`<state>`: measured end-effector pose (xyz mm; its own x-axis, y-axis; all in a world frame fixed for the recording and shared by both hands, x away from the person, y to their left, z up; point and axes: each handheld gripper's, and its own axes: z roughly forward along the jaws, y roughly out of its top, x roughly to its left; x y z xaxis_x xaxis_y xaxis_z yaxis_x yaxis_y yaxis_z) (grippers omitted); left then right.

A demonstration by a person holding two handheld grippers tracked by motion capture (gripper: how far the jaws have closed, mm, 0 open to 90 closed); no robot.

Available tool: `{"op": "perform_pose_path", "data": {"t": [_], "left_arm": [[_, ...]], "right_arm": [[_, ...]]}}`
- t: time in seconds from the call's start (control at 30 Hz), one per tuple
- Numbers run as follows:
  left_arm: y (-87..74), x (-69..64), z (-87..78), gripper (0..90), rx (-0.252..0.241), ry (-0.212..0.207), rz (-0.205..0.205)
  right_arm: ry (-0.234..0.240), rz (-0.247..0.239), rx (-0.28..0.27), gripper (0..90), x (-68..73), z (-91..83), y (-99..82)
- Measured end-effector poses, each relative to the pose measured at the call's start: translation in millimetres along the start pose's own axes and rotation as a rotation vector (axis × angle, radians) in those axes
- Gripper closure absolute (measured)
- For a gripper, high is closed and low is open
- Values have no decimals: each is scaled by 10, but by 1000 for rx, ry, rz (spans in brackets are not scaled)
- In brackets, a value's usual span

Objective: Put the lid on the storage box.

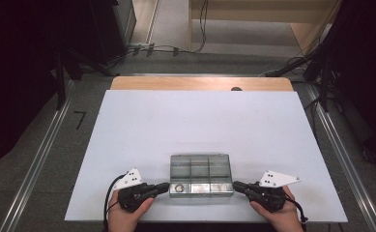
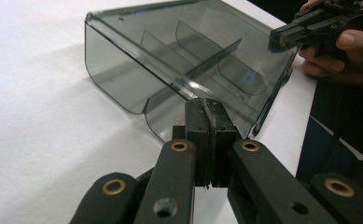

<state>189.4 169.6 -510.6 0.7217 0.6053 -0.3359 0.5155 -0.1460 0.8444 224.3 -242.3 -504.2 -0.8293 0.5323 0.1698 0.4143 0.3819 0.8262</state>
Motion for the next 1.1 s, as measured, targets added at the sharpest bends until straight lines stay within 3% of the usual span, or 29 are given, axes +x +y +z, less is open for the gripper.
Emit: {"op": "perform_pose_path", "data": {"t": [0.2, 0.4, 0.6, 0.83, 0.97, 1.1], "left_arm": [[8, 10, -33, 822, -13, 28, 15], [31, 15, -75, 751, -39, 31, 34], [45, 30, -133, 586, -78, 71, 45], [59, 34, -176, 368, -95, 113, 70], [61, 51, -193, 274, -103, 118, 64], [62, 77, -220, 206, -103, 127, 63]], "right_arm": [[-4, 3, -19, 797, -24, -45, 17], [-19, -17, -72, 598, -47, -126, 54], [7, -3, -111, 387, -124, -202, 70], [-37, -22, -127, 170, -150, -275, 96], [-50, -18, -134, 100, -183, -310, 95], [-62, -16, -143, 91, -221, -351, 92]]}}
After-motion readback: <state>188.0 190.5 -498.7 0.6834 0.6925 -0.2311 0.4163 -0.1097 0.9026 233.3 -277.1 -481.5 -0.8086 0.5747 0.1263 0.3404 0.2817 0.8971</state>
